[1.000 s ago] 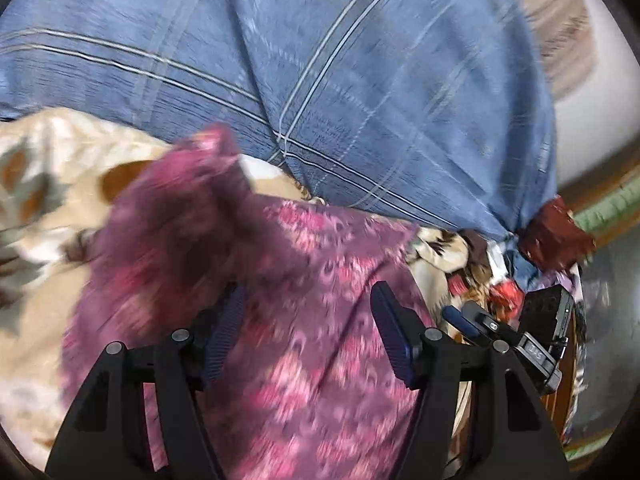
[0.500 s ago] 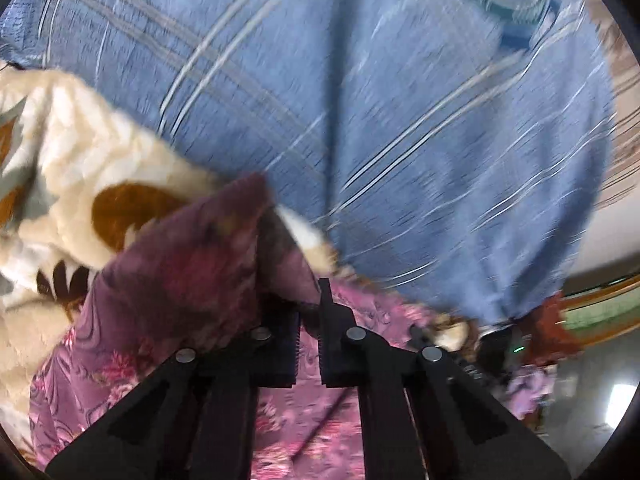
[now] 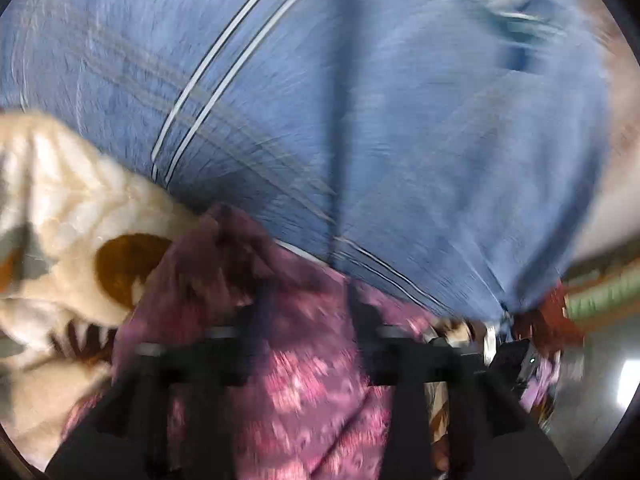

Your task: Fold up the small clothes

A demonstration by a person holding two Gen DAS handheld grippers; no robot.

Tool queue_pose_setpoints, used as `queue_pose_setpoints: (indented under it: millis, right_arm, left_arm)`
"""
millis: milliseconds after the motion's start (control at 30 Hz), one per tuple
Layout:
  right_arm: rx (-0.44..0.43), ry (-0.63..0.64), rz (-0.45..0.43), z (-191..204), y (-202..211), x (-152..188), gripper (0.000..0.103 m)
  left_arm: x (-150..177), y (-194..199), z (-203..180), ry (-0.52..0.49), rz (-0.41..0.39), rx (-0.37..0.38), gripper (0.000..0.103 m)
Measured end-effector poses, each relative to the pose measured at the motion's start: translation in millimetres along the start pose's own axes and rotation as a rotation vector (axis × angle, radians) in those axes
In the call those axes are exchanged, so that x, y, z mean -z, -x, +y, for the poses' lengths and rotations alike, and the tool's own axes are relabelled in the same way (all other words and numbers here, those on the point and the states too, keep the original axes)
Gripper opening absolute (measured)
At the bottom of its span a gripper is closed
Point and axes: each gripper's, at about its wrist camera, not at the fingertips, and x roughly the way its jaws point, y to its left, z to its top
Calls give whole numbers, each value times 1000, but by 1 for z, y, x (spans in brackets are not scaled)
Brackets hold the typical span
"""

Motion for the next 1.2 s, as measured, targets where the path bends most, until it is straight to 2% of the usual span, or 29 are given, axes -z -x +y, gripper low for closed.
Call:
queue_pose_setpoints:
  millis: [33, 67, 133, 200, 233, 267, 367, 433, 500, 567, 633, 733, 833, 867, 967, 1000, 1067, 1100, 1133, 1200]
  right_arm:
    - [-19, 24, -20, 6, 14, 8, 14]
    - [-29, 61, -43, 15, 35, 22, 32]
    - [-47, 84, -81, 23, 70, 51, 61]
    - [-114, 117, -110, 29, 106, 93, 61]
    - [-127, 140, -114, 28, 119, 113, 61]
    - [-127, 157, -125, 24, 133, 138, 63]
    - [-91, 171, -120, 11, 153, 208, 63]
    - [-44, 126, -105, -23, 172, 248, 63]
    - [-21, 72, -92, -45, 180, 283, 63]
    - [8, 36, -58, -65, 189, 310, 60]
    - [33, 47, -38, -71, 193, 323, 58]
    - [93, 94, -20, -62, 195, 336, 51]
    - [203, 113, -16, -59, 199, 350, 44]
    - [211, 108, -10, -59, 199, 354, 44]
    - [256, 125, 29, -55, 191, 365, 42]
    - [300, 145, 47, -55, 185, 368, 39]
    - [352, 162, 73, -54, 176, 372, 5]
    - [355, 167, 89, -54, 172, 373, 5]
    - [359, 167, 88, -53, 172, 373, 5]
    - [362, 174, 69, -50, 180, 373, 4]
  left_arm:
    - [10, 19, -7, -36, -34, 5, 59]
    - [26, 46, -12, -90, -68, 6, 59]
    - [50, 81, -11, -144, -104, -37, 64]
    - [94, 125, 5, -188, -169, -132, 67]
    - [125, 146, 16, -209, -205, -204, 67]
    - [141, 156, 25, -215, -222, -252, 68]
    - [203, 183, 70, -166, -212, -372, 68]
    - [247, 190, 101, -86, -161, -363, 68]
    - [277, 194, 117, -59, -114, -345, 68]
    - [306, 193, 128, -49, -88, -339, 68]
    - [321, 190, 120, -47, -80, -338, 68]
    - [331, 182, 115, -55, -64, -348, 68]
    - [337, 172, 114, -57, -42, -355, 67]
    - [338, 170, 116, -49, -26, -334, 67]
    - [339, 168, 122, -39, -24, -342, 65]
    - [338, 169, 122, -29, -27, -354, 60]
    - [337, 170, 123, -23, -34, -380, 40]
    - [338, 170, 124, -30, -31, -411, 12]
    - [339, 171, 124, -40, -25, -427, 7]
    - [342, 182, 122, -43, -37, -394, 5]
